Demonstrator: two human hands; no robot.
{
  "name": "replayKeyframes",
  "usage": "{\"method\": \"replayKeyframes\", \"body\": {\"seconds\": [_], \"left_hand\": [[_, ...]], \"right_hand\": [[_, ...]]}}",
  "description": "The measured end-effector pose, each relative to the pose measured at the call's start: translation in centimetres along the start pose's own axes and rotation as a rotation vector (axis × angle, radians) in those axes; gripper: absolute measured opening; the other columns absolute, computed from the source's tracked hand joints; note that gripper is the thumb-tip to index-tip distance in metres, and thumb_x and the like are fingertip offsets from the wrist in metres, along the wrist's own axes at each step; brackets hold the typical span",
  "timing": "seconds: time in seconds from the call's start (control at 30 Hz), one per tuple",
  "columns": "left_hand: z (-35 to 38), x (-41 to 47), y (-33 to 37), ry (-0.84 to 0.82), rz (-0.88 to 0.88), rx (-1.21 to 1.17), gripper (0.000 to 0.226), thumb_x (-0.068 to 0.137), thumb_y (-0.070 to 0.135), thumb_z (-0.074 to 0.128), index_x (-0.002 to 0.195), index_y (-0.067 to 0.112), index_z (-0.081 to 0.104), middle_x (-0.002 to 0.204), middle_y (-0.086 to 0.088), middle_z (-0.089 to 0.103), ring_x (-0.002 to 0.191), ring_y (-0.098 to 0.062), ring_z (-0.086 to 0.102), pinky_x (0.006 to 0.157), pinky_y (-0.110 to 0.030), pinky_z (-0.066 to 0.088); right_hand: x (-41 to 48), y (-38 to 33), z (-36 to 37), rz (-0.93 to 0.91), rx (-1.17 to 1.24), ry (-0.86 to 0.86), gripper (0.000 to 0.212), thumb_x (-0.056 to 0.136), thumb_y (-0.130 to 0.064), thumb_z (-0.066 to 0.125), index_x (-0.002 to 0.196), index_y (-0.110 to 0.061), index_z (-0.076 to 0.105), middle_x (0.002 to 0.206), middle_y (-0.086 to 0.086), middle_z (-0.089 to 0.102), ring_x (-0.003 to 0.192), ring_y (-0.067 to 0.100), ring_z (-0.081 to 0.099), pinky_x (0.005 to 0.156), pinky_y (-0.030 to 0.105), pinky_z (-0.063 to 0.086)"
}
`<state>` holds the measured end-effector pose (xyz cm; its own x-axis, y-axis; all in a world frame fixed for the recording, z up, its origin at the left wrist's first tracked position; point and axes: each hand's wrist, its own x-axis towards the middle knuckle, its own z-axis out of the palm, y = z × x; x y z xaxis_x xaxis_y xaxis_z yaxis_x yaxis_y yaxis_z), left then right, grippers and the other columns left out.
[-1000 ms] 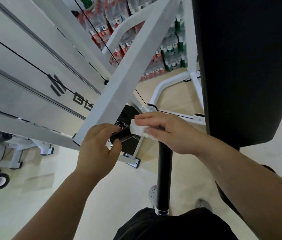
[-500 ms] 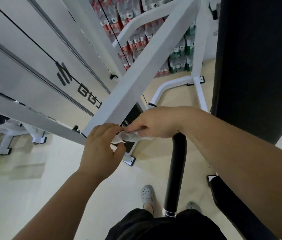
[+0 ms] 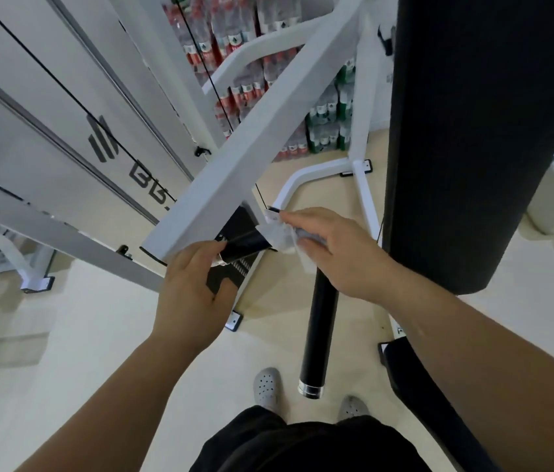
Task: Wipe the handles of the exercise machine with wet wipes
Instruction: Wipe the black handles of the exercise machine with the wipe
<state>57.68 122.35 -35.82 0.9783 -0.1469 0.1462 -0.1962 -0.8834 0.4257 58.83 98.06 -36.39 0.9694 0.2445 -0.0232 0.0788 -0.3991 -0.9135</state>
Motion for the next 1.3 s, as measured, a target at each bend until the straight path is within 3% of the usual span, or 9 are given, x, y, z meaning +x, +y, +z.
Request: {"method": "replayKeyframes", "body": {"seconds": [0.13,0.23,0.37,0.57,0.7,0.83,1.0,1.13,1.3], "left_hand": [[0.5,0.5,0.5,0.016,0.132,-0.012,0.047,0.080,0.016,0.059,0.126,0.012,0.064,0.130,-0.005,0.061,0.122,-0.023,0.050,0.105,-0.035,0.036],[0.9,0.9,0.6,0.033,0.256,-0.030,0.045,0.080,0.023,0.054,0.122,0.010,0.067,0.126,-0.007,0.064,0.117,-0.026,0.053,0.102,-0.034,0.038],[1.5,0.5,0.5,0.017,0.409,-0.174,0.038,0.084,0.023,0.056,0.116,0.008,0.070,0.118,-0.006,0.067,0.112,-0.021,0.057,0.102,-0.027,0.041],[2.2,-1.6,-0.4,-0.302,0.519,-0.417,0.040,0.093,0.026,0.050,0.128,0.012,0.065,0.125,0.001,0.065,0.118,-0.013,0.059,0.099,-0.039,0.051],[2.2,-2.8,-0.1,-0.497,0.408,-0.612,0.037,0.100,0.014,0.051,0.136,0.018,0.059,0.126,0.009,0.061,0.114,-0.003,0.060,0.096,-0.013,0.046],[3.3,-3.8,1.0,-0.595,0.261,-0.771,0.032,0.101,0.018,0.055,0.132,0.022,0.064,0.118,0.013,0.067,0.103,0.004,0.062,0.084,-0.007,0.048],[4.7,-5.3,2.4,-0.543,0.035,-0.962,0.026,0.094,0.030,0.068,0.119,0.029,0.072,0.107,0.012,0.074,0.096,-0.006,0.069,0.061,-0.011,0.055],[5.9,-6.8,3.2,-0.494,-0.124,-1.068,0.032,0.088,0.036,0.074,0.119,0.036,0.071,0.105,0.014,0.076,0.094,-0.008,0.074,0.080,-0.033,0.063],[6.8,-8.9,4.6,-0.475,-0.297,-1.244,0.035,0.092,0.032,0.071,0.124,0.048,0.065,0.096,0.008,0.078,0.091,-0.018,0.075,0.082,-0.045,0.062]], "right_hand": [[-3.1,0.1,2.2,0.014,-0.112,0.138,0.051,0.106,-0.012,0.040,0.153,-0.029,0.034,0.166,-0.013,0.014,0.152,0.002,0.010,0.119,0.012,0.012],[-5.4,0.8,4.4,-0.021,-0.273,0.204,0.049,0.105,-0.014,0.041,0.152,-0.026,0.035,0.168,-0.009,-0.009,0.154,0.010,-0.008,0.123,0.024,0.012],[-8.0,0.9,8.4,0.038,-0.418,0.334,0.057,0.104,-0.019,0.045,0.155,-0.033,0.024,0.167,-0.004,-0.019,0.154,0.019,-0.013,0.122,0.033,0.013],[-9.8,-1.7,14.0,0.244,-0.514,0.418,0.082,0.101,-0.034,0.042,0.155,-0.027,-0.020,0.165,-0.010,-0.023,0.152,0.019,-0.025,0.125,0.045,0.009],[-10.8,-4.0,15.8,0.267,-0.151,0.543,0.080,0.101,-0.019,0.045,0.157,-0.027,-0.013,0.164,-0.026,-0.011,0.152,0.001,-0.011,0.125,0.029,0.004],[-12.2,-5.6,16.9,0.307,0.123,0.675,0.074,0.100,0.008,0.038,0.157,-0.022,0.002,0.145,-0.056,0.015,0.141,-0.021,0.012,0.111,0.002,0.015],[-13.5,-4.7,17.7,0.359,0.151,0.799,0.062,0.094,-0.013,0.036,0.153,-0.030,0.029,0.159,-0.022,0.032,0.146,-0.005,0.026,0.122,0.028,0.025],[-14.0,-4.4,17.0,0.374,0.172,0.766,0.059,0.093,-0.015,0.037,0.149,-0.033,0.035,0.159,-0.016,0.034,0.146,-0.002,0.029,0.123,0.036,0.026],[-13.9,-3.7,13.9,0.414,0.209,0.610,0.061,0.096,-0.022,0.035,0.154,-0.038,0.025,0.160,-0.023,0.030,0.145,-0.008,0.027,0.122,0.033,0.027]]}}
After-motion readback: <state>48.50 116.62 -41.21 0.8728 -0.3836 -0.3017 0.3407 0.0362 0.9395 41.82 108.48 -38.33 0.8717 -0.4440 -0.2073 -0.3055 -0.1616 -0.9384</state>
